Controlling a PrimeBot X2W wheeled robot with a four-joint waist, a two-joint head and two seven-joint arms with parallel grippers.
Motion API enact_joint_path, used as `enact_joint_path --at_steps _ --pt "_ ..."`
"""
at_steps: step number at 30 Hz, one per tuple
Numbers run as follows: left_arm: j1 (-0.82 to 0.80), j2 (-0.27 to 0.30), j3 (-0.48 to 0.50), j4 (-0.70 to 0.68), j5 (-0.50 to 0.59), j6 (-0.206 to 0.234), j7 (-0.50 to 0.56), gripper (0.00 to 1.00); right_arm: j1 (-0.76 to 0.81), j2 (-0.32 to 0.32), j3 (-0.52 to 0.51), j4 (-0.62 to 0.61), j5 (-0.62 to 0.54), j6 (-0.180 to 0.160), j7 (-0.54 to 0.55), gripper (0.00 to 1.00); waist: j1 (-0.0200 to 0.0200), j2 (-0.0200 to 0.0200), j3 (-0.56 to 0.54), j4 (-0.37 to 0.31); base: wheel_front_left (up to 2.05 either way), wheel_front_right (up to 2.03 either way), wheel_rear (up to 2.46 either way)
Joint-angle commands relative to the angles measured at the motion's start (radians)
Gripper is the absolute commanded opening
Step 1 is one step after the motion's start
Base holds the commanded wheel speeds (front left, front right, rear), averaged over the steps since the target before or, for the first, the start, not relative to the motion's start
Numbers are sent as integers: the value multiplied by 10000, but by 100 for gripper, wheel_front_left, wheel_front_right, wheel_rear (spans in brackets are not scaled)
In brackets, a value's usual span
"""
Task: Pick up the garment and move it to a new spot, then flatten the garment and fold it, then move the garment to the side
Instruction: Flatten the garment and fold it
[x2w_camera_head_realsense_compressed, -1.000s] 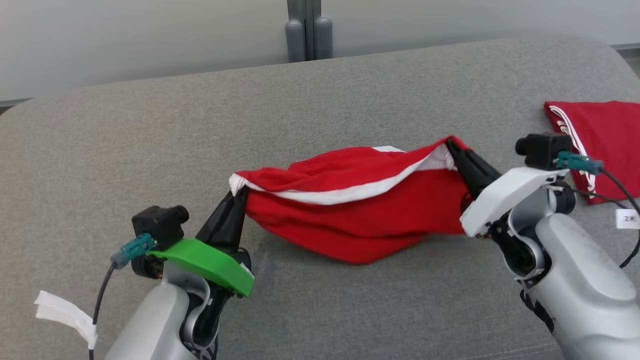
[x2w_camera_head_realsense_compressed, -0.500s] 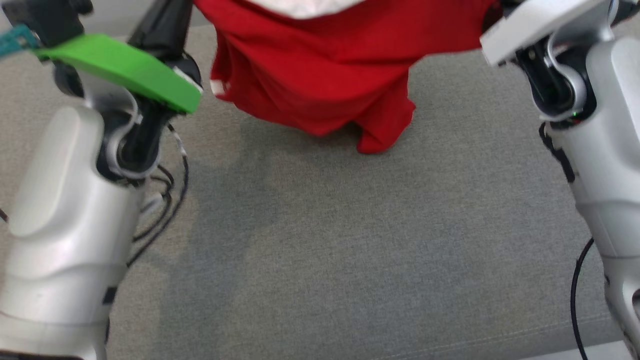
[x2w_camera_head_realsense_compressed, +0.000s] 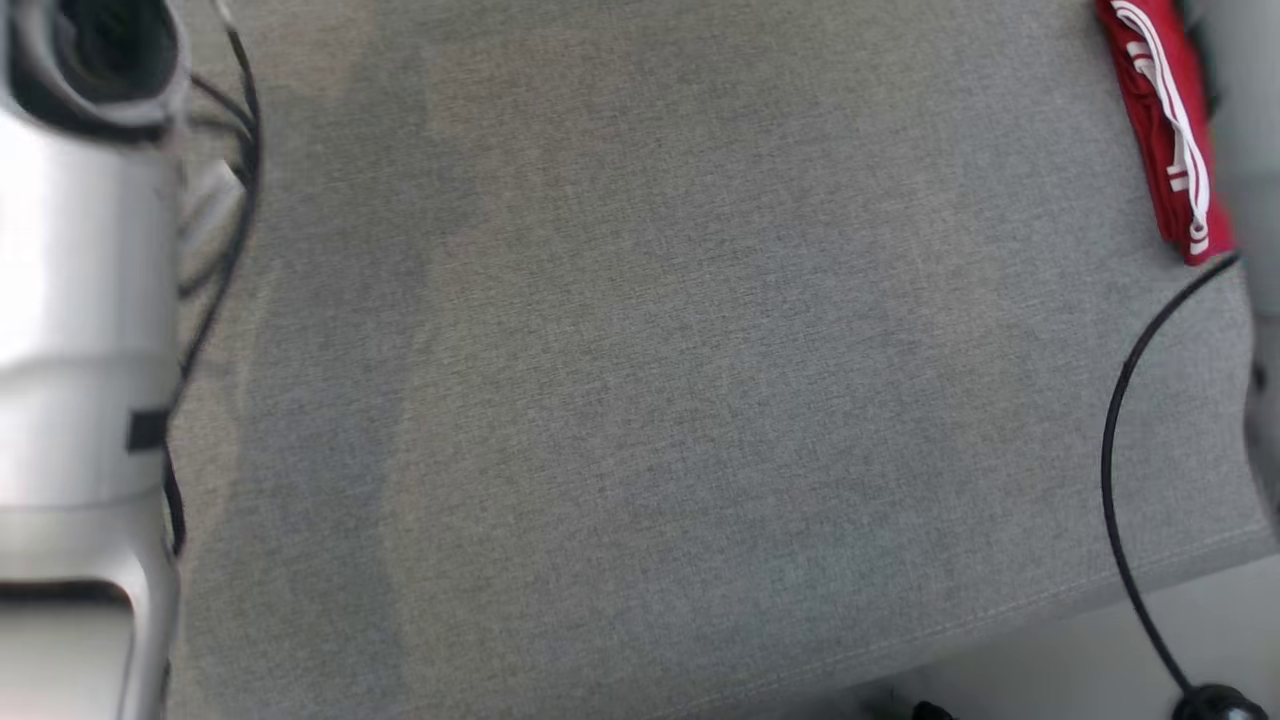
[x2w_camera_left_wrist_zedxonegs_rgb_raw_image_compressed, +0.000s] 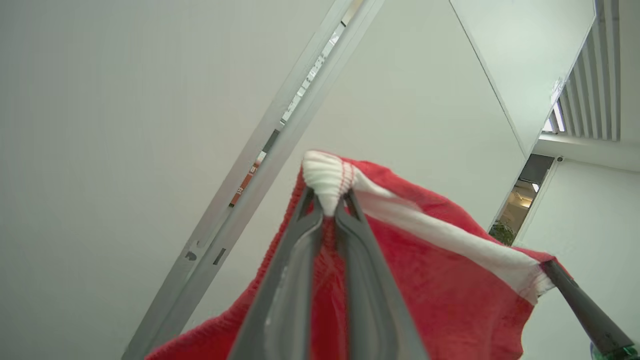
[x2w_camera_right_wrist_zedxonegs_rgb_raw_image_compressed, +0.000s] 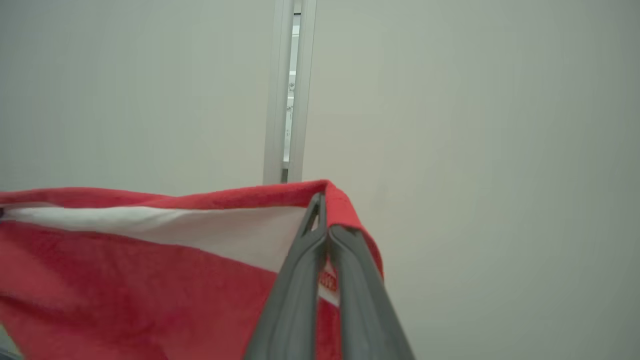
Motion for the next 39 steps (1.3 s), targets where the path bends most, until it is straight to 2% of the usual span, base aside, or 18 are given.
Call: enact_joint_path --at_steps 1,7,11,17,20,23,26,30,32,35,39 --pt "652 84 -226 151 -186 -19 -24 0 660 -2 413 95 175 -20 -31 0 -2 0 106 -135 0 0 0" --pt "2859 -19 -1392 786 -416 -22 -78 0 2439 -559 2706 465 1576 -20 374 0 -2 0 -81 -136 0 0 0" --pt "4584 27 -2100 595 -509 -23 -86 0 3846 -1501 3823 -18 2768 -20 1243 0 -2 0 -553 63 0 0 0" --pt "6973 559 -3041 -200 -302 -24 -80 0 6232 -3042 4059 -1597 4271 -20 2826 0 -2 0 -1543 416 0 0 0" --pt "8025 1005 -3645 -666 -263 -24 -81 0 7807 -3712 3946 -2688 5234 -13 4286 0 -2 0 -2049 644 0 0 0" --pt "8936 1430 -4019 -989 -307 -23 -81 0 9413 -4418 3373 -3625 6136 -13 5818 0 -2 0 -2492 817 0 0 0" --pt "9809 1771 -4123 -1275 -442 -21 -81 0 10978 -4759 2559 -4257 6451 -13 6952 0 -2 0 -2891 986 0 0 0" --pt "10886 2313 -4137 -1837 -544 319 -27 0 13046 -4874 797 -4905 5973 -25 8213 0 -2 0 -3305 1106 0 0 0" --pt "11386 2585 -4192 -2278 -668 483 136 0 14000 -4503 -166 -5465 5578 -26 8843 0 -2 0 -3374 1143 0 0 0" --pt "11982 2793 -4410 -3130 -852 643 521 0 15169 -3583 -1576 -6854 4858 -22 9766 0 -2 0 -3442 1229 0 0 0" --pt "12103 2885 -4347 -3928 -958 873 632 0 15523 -2461 -2777 -8647 3554 -17 10552 0 -2 0 -3416 1371 0 0 0"
